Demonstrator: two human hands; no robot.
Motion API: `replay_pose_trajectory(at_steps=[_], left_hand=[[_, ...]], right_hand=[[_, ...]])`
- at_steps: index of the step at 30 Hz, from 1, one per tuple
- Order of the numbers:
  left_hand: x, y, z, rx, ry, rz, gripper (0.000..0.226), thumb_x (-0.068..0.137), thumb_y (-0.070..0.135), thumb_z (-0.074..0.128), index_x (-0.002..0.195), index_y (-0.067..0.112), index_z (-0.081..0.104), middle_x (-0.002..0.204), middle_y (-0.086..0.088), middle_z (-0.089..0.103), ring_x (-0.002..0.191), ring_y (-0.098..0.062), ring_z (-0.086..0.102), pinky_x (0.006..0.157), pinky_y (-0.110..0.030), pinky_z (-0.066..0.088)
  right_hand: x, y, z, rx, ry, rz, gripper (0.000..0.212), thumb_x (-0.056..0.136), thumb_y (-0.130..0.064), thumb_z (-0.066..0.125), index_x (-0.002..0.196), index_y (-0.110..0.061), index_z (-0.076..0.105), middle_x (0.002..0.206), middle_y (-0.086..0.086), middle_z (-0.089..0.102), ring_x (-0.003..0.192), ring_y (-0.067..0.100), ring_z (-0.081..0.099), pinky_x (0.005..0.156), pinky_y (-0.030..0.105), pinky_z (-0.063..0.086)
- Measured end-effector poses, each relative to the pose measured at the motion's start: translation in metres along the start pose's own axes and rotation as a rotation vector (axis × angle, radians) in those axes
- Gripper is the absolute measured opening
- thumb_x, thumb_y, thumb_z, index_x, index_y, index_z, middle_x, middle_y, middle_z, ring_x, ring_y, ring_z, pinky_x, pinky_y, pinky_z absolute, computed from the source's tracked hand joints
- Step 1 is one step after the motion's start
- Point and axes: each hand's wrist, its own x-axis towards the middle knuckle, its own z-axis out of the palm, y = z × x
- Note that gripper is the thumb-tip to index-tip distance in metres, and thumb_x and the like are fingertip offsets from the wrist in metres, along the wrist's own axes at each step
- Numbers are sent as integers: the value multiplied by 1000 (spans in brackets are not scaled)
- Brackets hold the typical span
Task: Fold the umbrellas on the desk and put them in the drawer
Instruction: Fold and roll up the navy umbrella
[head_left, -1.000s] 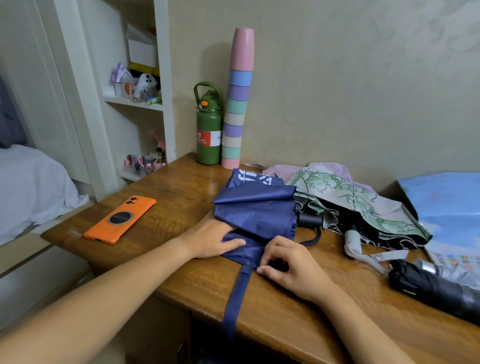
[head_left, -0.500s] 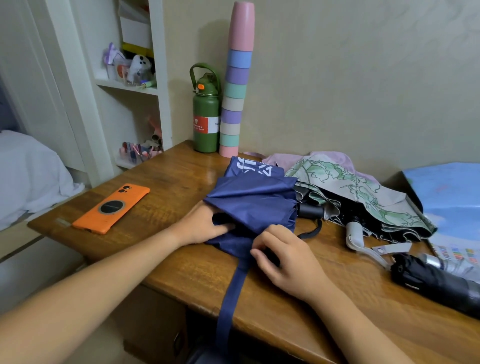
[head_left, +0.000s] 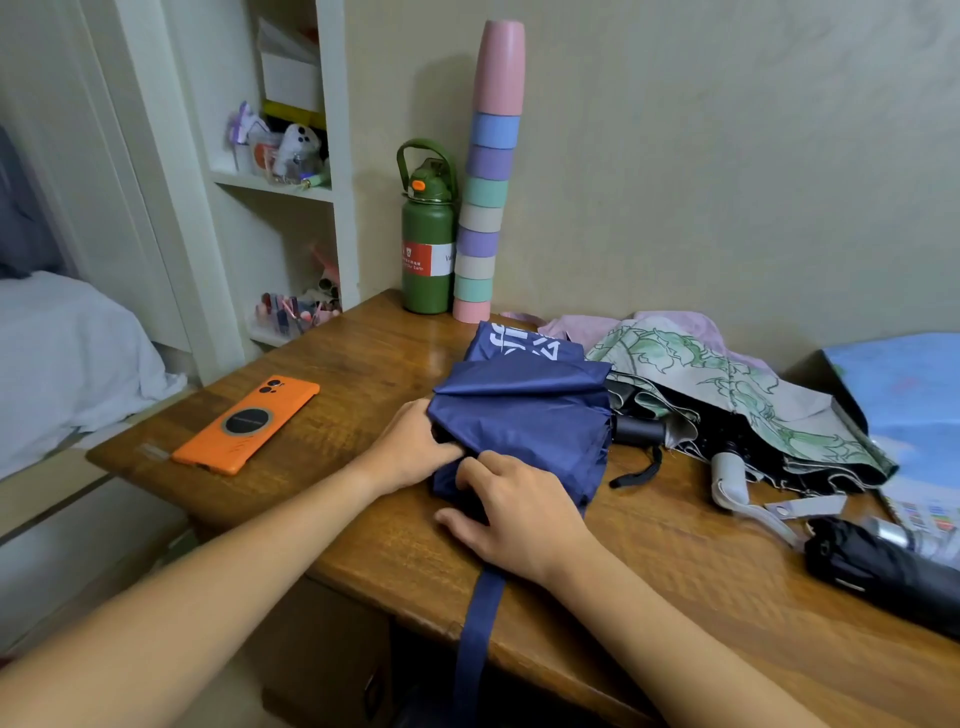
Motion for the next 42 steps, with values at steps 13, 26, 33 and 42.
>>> replay_pose_trajectory(at_steps=[13,26,33,42], left_hand=[[1,1,1,-59,7,-62,38,74,-10,59,61,25,51,54,21,58,53,8,45,50,-15,35],[0,6,0,-61,-52,-138,10,67,8,55,63,11,47,58,6,49,56,-7,37,52,-28,32],[-1,-3,9,-178,-93,-120,33,86,3,65,107,28,61,92,6,65,94,-15,68,74,-11,48],[5,-7,11,627,-429,216,66,94,69,29,153,44,42,168,1,22,155,-22,11,124,-43,16]], right_hand=[[13,-4,23,72,160,-7,16,94,-32,52,94,-20,62,86,-3,59,71,19,61,50,34,46],[16,-13,25,42,125,-133,3,89,-20,68,88,-18,66,87,-2,61,65,19,60,44,29,38],[8,-7,10,186,-10,-9,19,97,-36,54,110,-25,63,105,-4,55,92,20,60,59,38,48],[11,39,-22,-154,-24,106,60,71,-41,76,121,-17,53,128,5,49,112,29,49,83,41,48]])
